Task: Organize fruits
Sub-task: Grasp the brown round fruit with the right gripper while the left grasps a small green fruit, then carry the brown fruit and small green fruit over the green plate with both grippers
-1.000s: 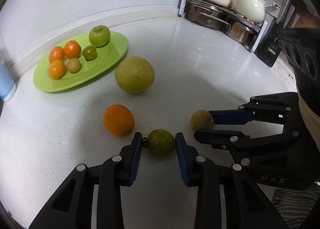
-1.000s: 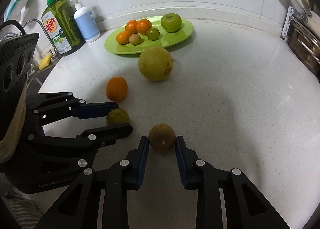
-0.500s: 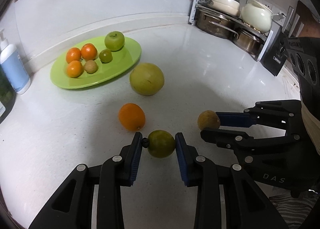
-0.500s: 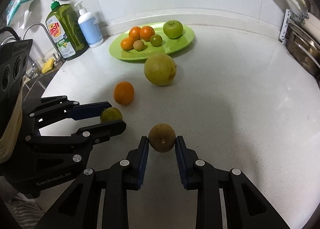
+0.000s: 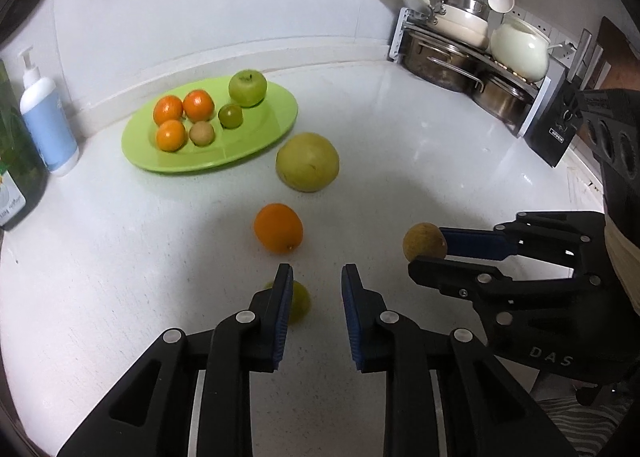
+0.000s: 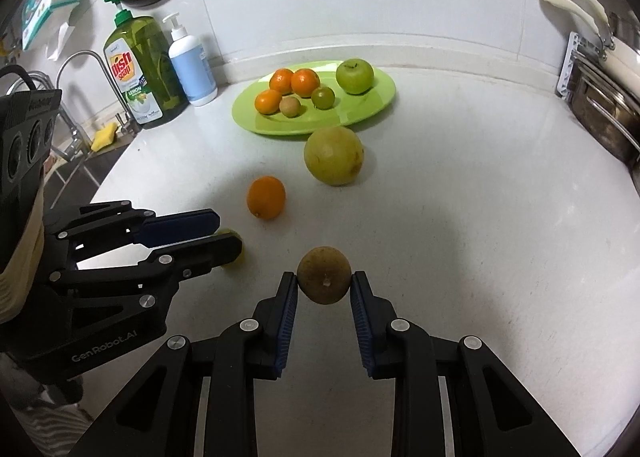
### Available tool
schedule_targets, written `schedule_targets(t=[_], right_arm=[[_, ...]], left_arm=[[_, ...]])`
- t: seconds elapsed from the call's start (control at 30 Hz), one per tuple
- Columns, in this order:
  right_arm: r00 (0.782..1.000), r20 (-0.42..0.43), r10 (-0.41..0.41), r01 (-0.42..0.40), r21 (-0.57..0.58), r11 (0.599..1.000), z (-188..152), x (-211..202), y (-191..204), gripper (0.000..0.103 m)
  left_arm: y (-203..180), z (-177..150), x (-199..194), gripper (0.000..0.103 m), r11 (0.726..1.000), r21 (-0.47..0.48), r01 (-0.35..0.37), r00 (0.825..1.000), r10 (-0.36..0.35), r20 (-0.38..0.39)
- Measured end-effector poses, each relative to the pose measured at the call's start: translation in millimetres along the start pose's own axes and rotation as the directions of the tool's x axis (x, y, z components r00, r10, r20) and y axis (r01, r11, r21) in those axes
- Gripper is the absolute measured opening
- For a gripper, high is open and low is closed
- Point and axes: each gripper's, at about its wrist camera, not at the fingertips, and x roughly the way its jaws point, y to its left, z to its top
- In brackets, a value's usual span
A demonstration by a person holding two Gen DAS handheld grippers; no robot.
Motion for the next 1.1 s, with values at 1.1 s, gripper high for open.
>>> schedule_targets(t=[1.1], right_arm=[[1.000, 0.004, 0.027, -0.027, 0.003, 1.000, 6.2, 6.3, 11.1, 0.029]], left_arm=[[13.2, -4.3, -4.3, 0.028, 0.996, -0.024, -0.086, 0.996, 0.087, 0.006]])
